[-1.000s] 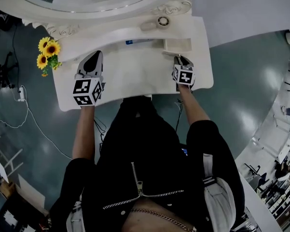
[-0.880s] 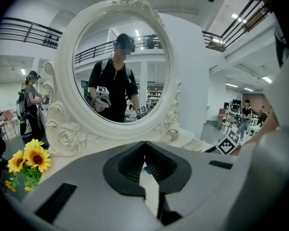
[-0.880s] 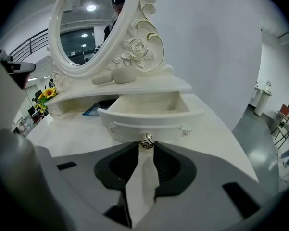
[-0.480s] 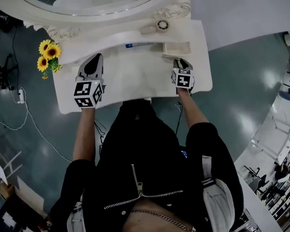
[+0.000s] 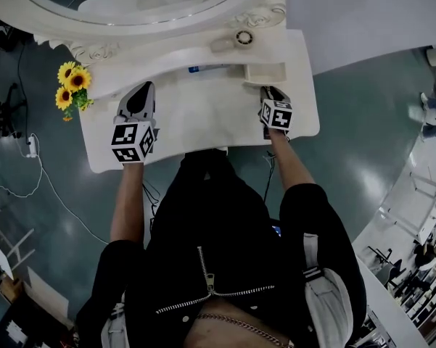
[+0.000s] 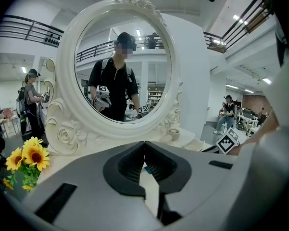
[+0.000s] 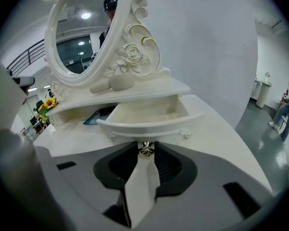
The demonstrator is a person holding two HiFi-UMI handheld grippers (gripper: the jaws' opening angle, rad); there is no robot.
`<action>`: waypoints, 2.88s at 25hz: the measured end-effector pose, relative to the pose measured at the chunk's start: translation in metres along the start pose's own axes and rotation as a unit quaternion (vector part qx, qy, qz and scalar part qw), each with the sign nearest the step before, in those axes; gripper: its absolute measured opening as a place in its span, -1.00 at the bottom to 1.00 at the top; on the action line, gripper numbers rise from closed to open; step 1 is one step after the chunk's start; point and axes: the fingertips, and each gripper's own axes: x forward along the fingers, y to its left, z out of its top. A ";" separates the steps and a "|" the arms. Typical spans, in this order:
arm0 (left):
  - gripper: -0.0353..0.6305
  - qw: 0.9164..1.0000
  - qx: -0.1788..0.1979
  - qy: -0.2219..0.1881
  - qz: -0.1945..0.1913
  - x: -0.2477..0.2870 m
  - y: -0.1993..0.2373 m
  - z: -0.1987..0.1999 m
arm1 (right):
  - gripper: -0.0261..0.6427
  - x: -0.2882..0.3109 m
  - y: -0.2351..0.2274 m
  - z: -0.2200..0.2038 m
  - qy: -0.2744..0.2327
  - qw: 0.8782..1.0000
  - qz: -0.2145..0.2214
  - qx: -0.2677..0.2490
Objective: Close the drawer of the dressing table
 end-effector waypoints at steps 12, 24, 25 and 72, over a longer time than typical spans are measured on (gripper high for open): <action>-0.83 1.000 0.000 0.000 -0.003 0.001 0.001 -0.001 | -0.61 -0.002 -0.002 0.002 0.005 0.999 0.009 0.046; -0.83 1.000 -0.001 0.003 -0.001 -0.001 0.004 -0.002 | -0.62 -0.001 0.000 0.002 0.006 0.998 -0.040 -0.050; -0.83 1.000 0.000 0.003 -0.001 -0.001 0.005 -0.002 | -0.62 -0.002 0.000 0.003 0.005 0.998 -0.043 -0.056; -0.83 0.999 -0.008 0.013 0.029 0.005 0.025 -0.005 | -0.62 0.029 0.001 0.042 0.002 0.993 -0.046 -0.111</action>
